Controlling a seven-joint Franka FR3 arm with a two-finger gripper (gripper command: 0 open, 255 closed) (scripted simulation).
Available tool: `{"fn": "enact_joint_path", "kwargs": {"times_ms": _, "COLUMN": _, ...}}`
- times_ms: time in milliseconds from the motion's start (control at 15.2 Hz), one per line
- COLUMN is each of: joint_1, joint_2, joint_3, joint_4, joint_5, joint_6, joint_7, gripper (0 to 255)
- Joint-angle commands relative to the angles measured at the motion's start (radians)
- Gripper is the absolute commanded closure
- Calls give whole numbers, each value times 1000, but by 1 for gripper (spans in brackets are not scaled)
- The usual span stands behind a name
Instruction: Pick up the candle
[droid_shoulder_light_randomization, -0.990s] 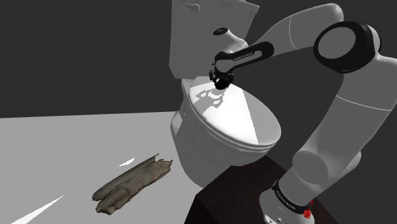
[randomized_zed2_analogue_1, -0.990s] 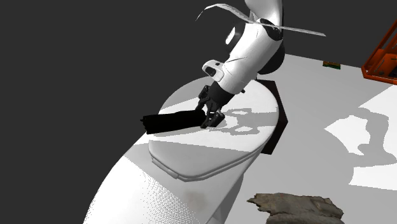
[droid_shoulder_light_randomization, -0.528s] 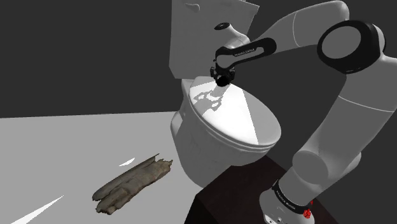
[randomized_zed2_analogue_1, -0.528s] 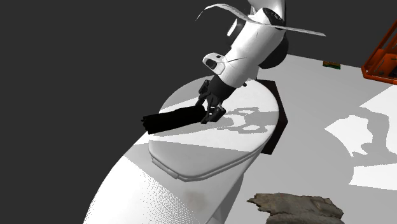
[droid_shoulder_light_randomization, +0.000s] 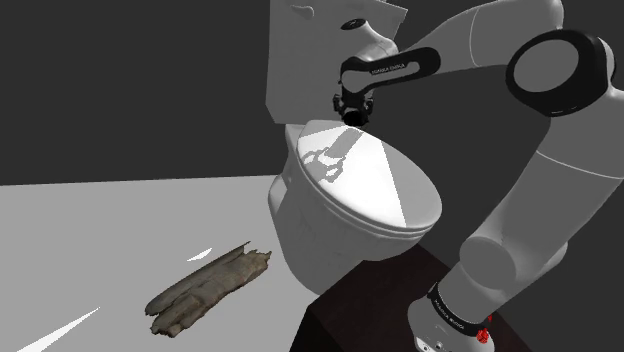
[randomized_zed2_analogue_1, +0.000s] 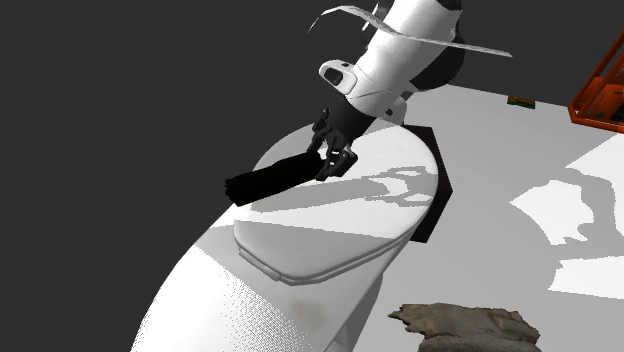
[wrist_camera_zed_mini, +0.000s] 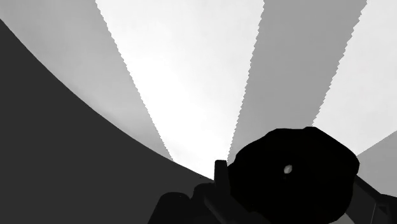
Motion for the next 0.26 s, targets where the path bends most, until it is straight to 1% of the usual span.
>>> {"fn": "enact_joint_path", "kwargs": {"times_ms": 0, "joint_1": 0, "joint_2": -7, "joint_3": 1, "joint_4": 18, "joint_5": 7, "joint_6": -21, "joint_7": -14, "gripper": 255}}
{"fn": "enact_joint_path", "kwargs": {"times_ms": 198, "joint_1": 0, "joint_2": -11, "joint_3": 2, "joint_4": 28, "joint_5": 11, "joint_6": -33, "joint_7": -21, "gripper": 255}}
